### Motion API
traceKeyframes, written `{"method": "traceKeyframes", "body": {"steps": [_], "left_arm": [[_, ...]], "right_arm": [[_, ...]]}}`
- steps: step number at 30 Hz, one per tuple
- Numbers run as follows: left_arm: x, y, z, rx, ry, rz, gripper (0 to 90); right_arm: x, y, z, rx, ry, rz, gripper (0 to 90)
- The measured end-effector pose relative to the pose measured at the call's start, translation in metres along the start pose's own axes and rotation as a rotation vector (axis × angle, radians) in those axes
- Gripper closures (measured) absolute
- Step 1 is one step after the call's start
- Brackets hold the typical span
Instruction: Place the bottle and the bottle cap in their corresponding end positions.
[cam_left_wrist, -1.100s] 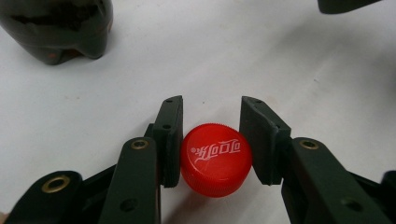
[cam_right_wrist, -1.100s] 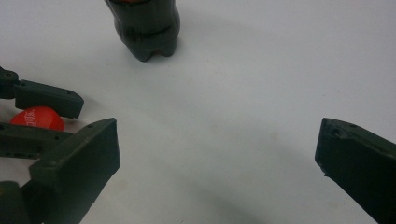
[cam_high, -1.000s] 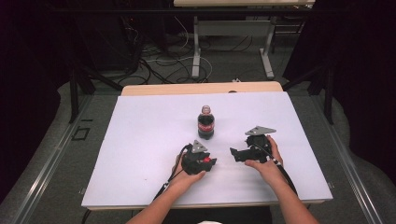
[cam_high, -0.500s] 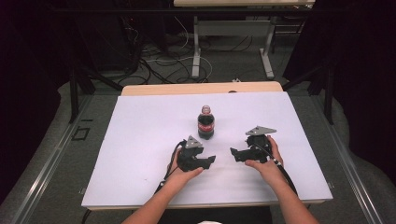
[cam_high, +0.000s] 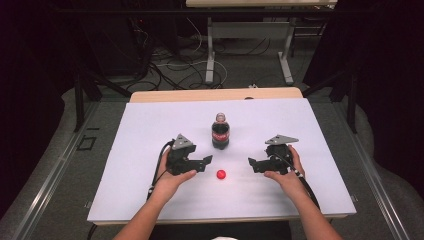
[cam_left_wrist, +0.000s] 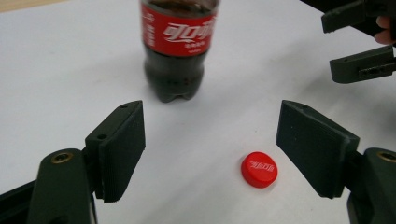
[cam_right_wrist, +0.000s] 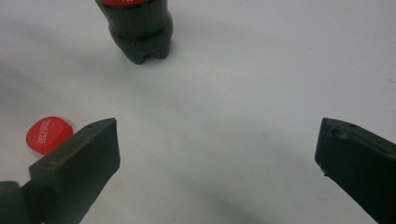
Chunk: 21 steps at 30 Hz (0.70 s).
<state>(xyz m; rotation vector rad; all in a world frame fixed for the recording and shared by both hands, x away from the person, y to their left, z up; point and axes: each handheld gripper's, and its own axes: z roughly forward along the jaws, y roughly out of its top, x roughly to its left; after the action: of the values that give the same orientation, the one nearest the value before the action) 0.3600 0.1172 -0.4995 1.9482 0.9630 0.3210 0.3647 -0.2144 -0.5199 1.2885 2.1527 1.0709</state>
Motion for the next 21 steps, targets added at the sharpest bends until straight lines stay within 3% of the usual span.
{"method": "traceKeyframes", "body": {"steps": [3, 6, 11, 21], "left_arm": [[0.012, -0.004, -0.011, -0.002, 0.039, -0.054, 18.2], [0.026, -0.01, -0.024, 0.005, 0.059, -0.078, 15.4], [0.045, -0.023, -0.04, -0.018, 0.105, -0.117, 0.9], [0.076, -0.045, -0.057, -0.048, 0.204, -0.181, 0.4]], "right_arm": [[-0.002, 0.0, -0.001, -0.005, -0.004, -0.001, 0.0], [-0.003, 0.0, -0.002, -0.005, -0.01, -0.001, 0.0], [-0.005, 0.0, -0.004, -0.01, -0.013, 0.005, 0.0], [-0.008, -0.003, -0.003, -0.005, -0.022, 0.013, 0.0]]}}
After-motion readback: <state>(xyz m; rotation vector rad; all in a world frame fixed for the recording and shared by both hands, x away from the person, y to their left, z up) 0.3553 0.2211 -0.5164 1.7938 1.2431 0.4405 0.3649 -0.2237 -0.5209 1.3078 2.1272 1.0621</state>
